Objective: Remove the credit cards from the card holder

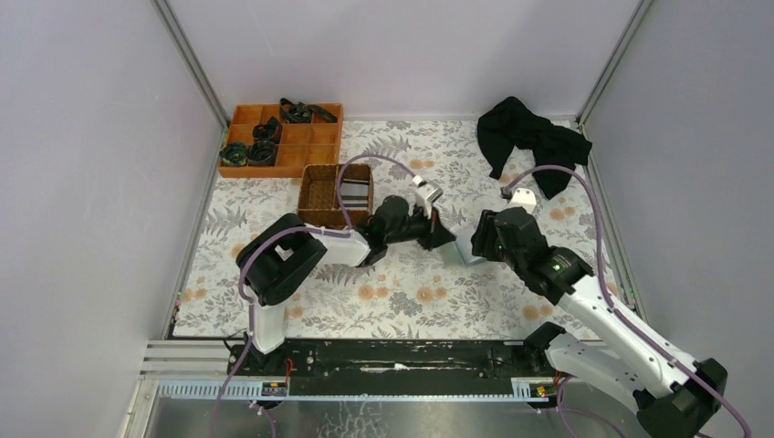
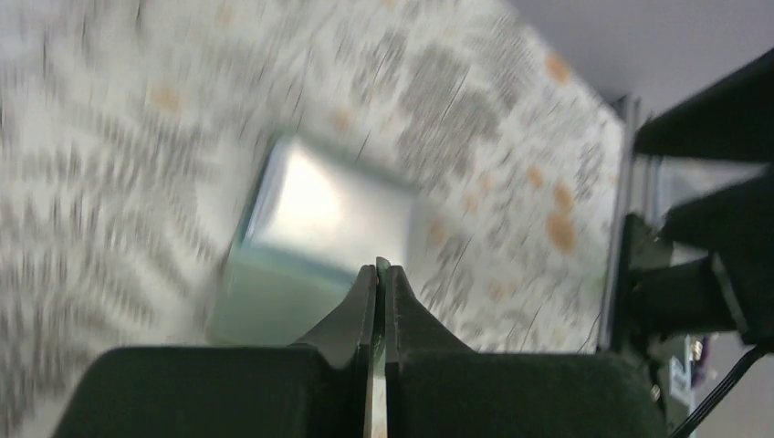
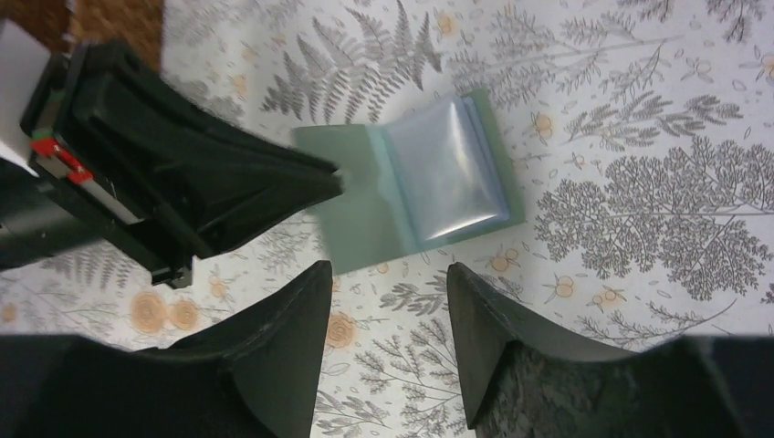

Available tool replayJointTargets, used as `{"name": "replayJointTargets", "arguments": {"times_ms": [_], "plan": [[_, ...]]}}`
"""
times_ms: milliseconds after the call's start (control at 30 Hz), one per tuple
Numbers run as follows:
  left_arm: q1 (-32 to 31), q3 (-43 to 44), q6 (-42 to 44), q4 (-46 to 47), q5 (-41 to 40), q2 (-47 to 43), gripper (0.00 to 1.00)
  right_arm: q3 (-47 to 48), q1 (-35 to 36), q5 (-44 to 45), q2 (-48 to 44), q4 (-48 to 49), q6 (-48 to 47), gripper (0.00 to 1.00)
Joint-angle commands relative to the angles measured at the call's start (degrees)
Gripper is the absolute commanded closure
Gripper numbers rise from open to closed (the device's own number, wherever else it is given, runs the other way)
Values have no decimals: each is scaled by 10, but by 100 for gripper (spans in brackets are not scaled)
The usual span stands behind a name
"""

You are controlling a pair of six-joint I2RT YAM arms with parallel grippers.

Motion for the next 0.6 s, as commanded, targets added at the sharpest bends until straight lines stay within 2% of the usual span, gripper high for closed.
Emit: {"name": "replayJointTargets", "arguments": {"times_ms": [0, 67, 200, 367, 500, 567], "plan": [[14, -88, -31, 88, -24, 4, 100, -15, -5, 13, 41, 11, -1, 43], [15, -117, -30, 99, -31, 11, 100, -24, -7, 8, 66, 26, 0, 44], [17, -152, -35, 122, -32, 15, 100, -44, -21, -24, 125, 88, 3, 60], [17, -158, -28, 119, -34, 9, 100, -28, -39, -44, 201, 135, -1, 71], [21, -152, -14, 99, -38, 15, 100, -14, -61, -56, 197, 136, -10, 71], [23, -152, -12, 98, -40, 21, 100, -16, -73, -62, 181, 140, -19, 64]]}}
